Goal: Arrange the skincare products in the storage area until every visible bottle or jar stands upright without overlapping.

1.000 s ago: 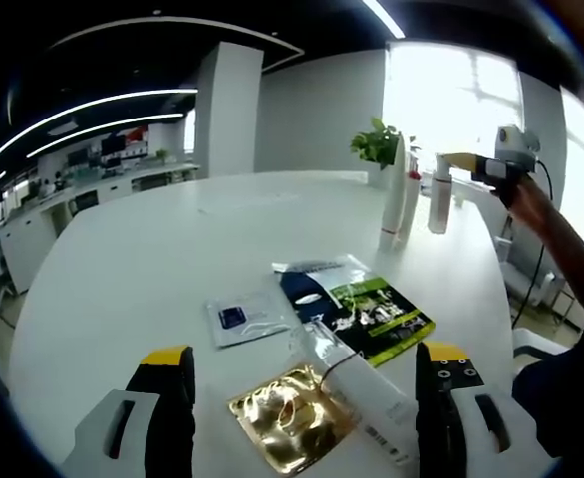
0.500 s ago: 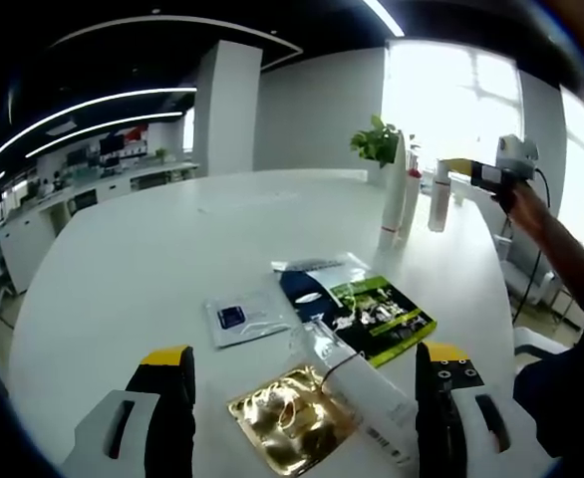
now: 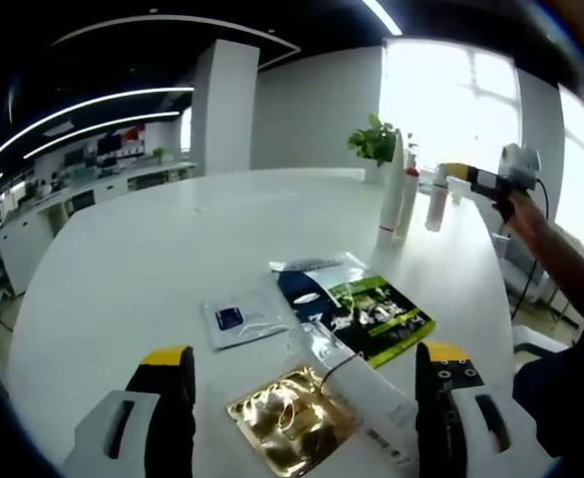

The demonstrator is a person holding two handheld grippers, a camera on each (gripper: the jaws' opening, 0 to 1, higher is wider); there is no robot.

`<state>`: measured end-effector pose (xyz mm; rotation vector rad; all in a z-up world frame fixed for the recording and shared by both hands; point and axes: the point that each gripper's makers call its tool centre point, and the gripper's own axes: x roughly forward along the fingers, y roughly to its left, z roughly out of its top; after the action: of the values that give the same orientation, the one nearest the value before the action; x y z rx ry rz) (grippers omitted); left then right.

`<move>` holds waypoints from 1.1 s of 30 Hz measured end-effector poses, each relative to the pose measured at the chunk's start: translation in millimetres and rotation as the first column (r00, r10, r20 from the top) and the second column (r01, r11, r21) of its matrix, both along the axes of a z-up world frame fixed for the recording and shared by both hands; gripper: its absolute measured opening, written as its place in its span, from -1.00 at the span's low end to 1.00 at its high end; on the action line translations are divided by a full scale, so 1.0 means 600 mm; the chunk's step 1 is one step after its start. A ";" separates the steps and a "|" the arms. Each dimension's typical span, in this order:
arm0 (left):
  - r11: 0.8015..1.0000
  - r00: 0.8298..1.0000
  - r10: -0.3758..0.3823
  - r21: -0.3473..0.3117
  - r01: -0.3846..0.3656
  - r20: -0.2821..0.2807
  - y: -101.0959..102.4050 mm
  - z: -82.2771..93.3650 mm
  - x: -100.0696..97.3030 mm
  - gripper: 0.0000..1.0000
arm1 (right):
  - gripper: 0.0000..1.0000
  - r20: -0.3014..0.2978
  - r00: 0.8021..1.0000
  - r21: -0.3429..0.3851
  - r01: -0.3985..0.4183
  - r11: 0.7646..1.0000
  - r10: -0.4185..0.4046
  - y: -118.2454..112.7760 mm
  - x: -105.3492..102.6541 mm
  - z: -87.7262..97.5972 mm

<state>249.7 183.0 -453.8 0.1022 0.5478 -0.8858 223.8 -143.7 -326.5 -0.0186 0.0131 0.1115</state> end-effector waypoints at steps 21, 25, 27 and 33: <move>1.000 1.000 -0.014 0.001 0.014 0.001 0.004 0.004 0.005 0.87 | -0.63 0.030 0.995 0.023 0.093 0.995 -0.094 -0.003 0.000 -0.014; 1.000 1.000 -0.016 0.006 0.016 -0.001 0.006 0.003 0.004 0.87 | -0.63 0.024 0.994 0.009 0.106 0.994 -0.106 -0.003 0.003 -0.023; 1.000 1.000 -0.016 0.002 0.016 -0.002 0.005 0.005 0.002 0.87 | -0.63 0.018 0.993 0.002 0.115 0.993 -0.115 -0.005 0.003 -0.028; 1.000 1.000 -0.020 0.001 0.020 -0.004 0.002 0.006 0.000 0.87 | -0.63 0.023 0.992 0.008 0.123 0.992 -0.124 -0.006 0.004 -0.030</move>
<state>249.7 184.4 -450.4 0.1067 0.5521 -0.9049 226.1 -147.0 -344.7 -0.0121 -0.0095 -0.0125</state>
